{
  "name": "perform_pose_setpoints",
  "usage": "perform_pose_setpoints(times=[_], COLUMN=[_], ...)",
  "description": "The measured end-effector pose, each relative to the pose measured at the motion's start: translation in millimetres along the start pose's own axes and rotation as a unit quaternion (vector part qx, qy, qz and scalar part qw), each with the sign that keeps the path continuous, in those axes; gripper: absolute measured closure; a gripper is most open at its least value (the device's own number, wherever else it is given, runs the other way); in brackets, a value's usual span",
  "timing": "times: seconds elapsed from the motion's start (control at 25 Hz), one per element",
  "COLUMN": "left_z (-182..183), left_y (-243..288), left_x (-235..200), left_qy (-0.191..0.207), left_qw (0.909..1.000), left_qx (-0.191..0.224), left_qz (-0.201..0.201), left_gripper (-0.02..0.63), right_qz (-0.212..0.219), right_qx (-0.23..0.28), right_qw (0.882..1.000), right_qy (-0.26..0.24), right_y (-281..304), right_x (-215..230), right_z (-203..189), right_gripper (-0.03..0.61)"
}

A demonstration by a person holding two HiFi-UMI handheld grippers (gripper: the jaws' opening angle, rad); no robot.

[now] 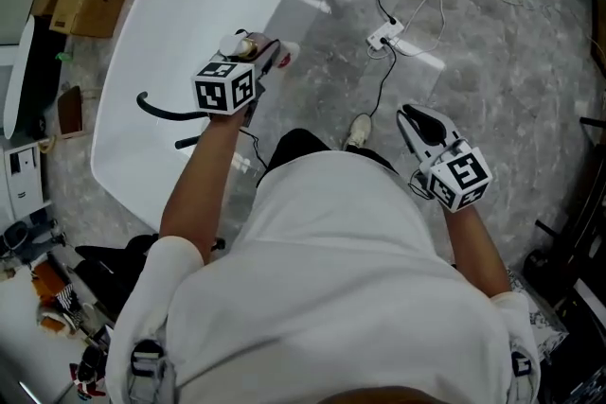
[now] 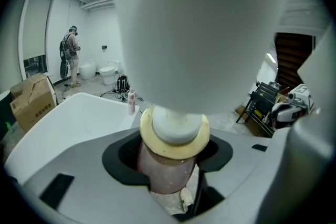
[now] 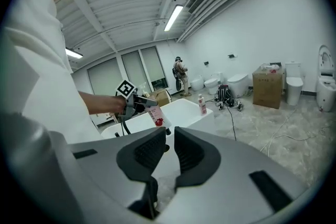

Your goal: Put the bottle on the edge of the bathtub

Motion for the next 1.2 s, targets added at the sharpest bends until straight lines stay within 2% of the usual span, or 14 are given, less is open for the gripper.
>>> perform_pose_setpoints(times=[0.12, 0.36, 0.52, 0.8, 1.2], left_z=[14, 34, 35, 41, 51], left_y=[29, 88, 135, 217, 298], left_x=[-20, -78, -117, -172, -210], left_qy=[-0.007, -0.013, -0.018, -0.030, -0.041], left_qw=[0.9997, 0.9978, 0.9956, 0.9922, 0.9897], left_qx=[-0.005, -0.021, -0.038, -0.055, -0.064], left_qz=[0.023, 0.062, 0.084, 0.108, 0.121], left_gripper=[0.379, 0.379, 0.379, 0.379, 0.379], right_qz=[-0.008, -0.016, -0.041, -0.086, -0.135], right_qx=[-0.001, -0.008, -0.009, -0.016, -0.040], right_qw=[1.000, 0.999, 0.997, 0.993, 0.985], right_qy=[0.024, 0.046, 0.063, 0.076, 0.102], right_y=[1, 27, 42, 73, 95], right_x=[30, 63, 86, 119, 137], right_z=[2, 19, 32, 72, 90], right_gripper=[0.522, 0.526, 0.526, 0.526, 0.528])
Point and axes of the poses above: the fingertips, and each gripper's own axes: y forward along the fingers, x to its right, z out of its top, the point moved 1 cm from there along -y, backward along the fingers, and after that the axes turned 4 degrees about z, right-handed, at the moved point
